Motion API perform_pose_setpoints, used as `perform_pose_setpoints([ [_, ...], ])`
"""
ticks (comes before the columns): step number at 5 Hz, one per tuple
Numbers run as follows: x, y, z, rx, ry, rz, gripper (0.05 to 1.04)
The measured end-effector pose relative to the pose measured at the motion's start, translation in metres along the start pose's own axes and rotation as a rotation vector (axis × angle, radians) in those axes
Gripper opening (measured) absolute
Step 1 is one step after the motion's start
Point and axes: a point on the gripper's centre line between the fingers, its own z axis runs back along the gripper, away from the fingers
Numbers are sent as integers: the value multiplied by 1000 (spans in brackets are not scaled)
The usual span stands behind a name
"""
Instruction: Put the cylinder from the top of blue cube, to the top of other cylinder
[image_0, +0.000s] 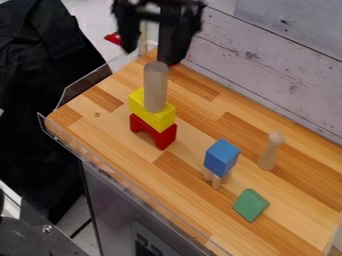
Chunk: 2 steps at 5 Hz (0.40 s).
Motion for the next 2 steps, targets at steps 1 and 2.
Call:
perform_pose_setpoints([
  [1,-4,-24,15,41,-56,-94,1000],
  [2,-13,-57,14,57,-60,-188,1000],
])
